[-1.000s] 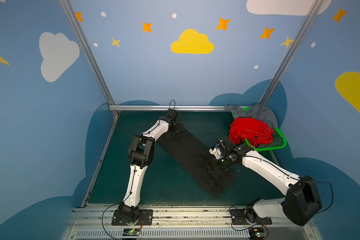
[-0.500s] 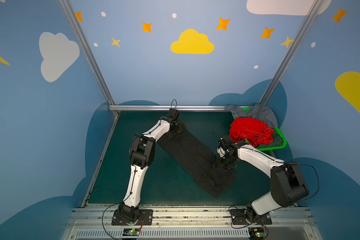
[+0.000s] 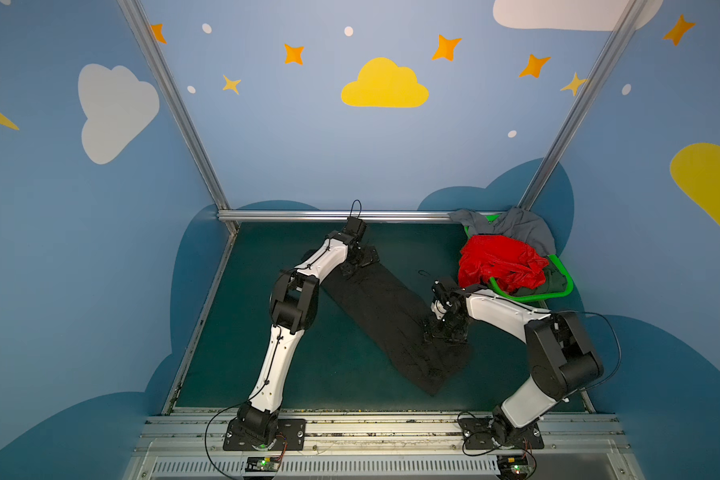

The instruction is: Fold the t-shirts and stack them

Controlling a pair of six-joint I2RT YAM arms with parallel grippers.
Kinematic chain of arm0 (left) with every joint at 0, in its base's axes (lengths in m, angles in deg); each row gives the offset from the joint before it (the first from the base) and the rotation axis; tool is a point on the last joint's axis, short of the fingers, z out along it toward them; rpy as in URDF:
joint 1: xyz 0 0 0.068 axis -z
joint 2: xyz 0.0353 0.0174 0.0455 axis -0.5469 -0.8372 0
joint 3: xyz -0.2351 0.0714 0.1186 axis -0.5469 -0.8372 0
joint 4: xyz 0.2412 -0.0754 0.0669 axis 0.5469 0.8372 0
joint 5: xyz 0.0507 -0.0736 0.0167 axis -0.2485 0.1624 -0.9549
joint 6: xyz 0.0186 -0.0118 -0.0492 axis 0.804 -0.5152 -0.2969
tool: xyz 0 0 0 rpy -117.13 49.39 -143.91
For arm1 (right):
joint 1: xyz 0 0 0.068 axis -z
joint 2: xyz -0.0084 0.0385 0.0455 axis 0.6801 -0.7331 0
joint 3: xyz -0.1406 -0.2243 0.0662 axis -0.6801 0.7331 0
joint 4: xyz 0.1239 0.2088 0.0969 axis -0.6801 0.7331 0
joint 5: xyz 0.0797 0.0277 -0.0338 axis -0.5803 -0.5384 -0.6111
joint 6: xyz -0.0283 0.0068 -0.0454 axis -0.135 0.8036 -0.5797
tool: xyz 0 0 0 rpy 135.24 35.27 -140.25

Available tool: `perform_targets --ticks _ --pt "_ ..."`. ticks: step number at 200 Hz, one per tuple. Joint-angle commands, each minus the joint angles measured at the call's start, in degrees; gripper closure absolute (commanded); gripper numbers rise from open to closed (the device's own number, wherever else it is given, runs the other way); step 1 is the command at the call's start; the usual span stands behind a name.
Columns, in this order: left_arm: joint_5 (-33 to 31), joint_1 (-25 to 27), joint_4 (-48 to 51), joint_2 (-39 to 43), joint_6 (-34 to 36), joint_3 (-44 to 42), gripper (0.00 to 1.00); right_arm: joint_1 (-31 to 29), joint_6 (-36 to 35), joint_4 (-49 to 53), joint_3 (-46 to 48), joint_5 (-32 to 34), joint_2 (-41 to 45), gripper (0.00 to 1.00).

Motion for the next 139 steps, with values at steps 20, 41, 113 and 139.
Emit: perform_targets --ticks 20,41,113,139 --pt "0.46 -0.39 5.01 -4.18 1.68 6.11 0.02 -5.41 1.63 -1.0 1.53 -4.24 -1.58 0.15" --pt "1.97 -1.0 7.01 -6.9 3.14 11.11 0.02 -7.54 2.36 -1.27 0.29 -7.91 -2.27 0.15" --pt "6.39 -2.7 6.71 -12.16 4.74 20.04 0.02 -15.82 3.05 0.57 -3.88 -9.9 -6.93 0.15" --pt "7.29 -2.73 6.89 -13.74 4.78 24.0 0.02 -17.24 4.47 0.0 -4.79 -10.39 -7.59 0.15"
